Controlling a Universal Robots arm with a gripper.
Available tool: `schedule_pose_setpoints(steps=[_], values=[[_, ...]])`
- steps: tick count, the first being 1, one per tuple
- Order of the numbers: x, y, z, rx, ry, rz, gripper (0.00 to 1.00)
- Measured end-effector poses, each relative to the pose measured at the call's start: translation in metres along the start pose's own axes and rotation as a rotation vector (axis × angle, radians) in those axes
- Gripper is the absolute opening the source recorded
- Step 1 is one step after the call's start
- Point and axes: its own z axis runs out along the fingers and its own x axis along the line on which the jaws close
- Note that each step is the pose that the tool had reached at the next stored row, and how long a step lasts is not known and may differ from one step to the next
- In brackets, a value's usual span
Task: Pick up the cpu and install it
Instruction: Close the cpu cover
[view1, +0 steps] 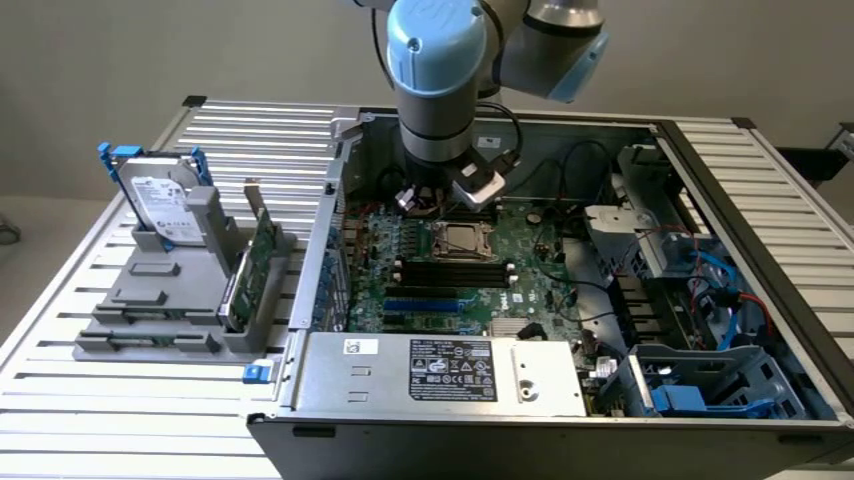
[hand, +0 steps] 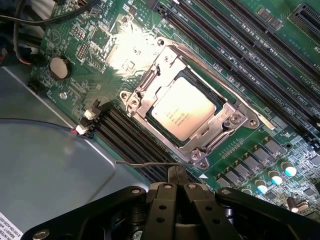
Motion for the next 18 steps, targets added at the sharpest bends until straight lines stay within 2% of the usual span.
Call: schedule_pose_setpoints(steps=[4, 10, 18], values=[[-0.0004, 0.0006, 0.0021, 0.0008, 0.0002, -0.008, 0.11], [-0.0008, 0.0011, 0.0055, -0.0015, 0.0044, -0.023, 0.11], [0.0021, 0.0034, 0.0060, 0.0018, 0.0020, -0.034, 0.11]])
